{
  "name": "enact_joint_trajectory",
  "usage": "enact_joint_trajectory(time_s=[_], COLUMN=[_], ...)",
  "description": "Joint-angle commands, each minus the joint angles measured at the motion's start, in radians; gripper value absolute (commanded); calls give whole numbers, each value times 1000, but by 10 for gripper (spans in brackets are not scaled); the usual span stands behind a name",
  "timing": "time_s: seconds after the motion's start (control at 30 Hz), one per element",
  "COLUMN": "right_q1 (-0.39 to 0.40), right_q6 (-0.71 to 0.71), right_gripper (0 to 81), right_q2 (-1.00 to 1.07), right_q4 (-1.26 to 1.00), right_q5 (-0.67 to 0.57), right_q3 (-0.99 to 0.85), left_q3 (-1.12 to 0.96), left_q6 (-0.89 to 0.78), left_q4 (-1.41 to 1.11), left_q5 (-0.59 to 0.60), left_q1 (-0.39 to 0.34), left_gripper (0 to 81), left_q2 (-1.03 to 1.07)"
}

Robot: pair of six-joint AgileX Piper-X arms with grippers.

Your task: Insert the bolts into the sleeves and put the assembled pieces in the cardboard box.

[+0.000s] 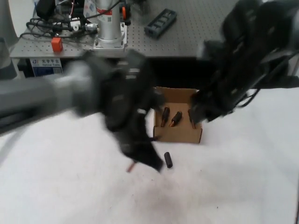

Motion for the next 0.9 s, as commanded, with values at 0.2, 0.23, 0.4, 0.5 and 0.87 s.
enact_joint_trajectory(time_s=[0.2,0.23,0.4,0.5,0.87], right_q1=[98,99,99,99,99], right_q6=[61,70,89,94,96], right_gripper=[358,358,358,358,296], right_q2=[174,195,252,264,288], right_q4=[-39,-46,-98,-129,-145], right_q5=[73,75,102,105,112], right_q3=[-22,-25,-24,-24,-24], left_q3=[320,327,330,330,330], left_q6=[-133,-133,-133,-133,-133], left_q4=[-279,-274,-267,-261,-256], left_q5=[3,3,3,3,3], left_q1=[131,138,148,148,148], left_gripper=[7,7,7,7,7], left_q2=[-456,-482,-547,-551,-551])
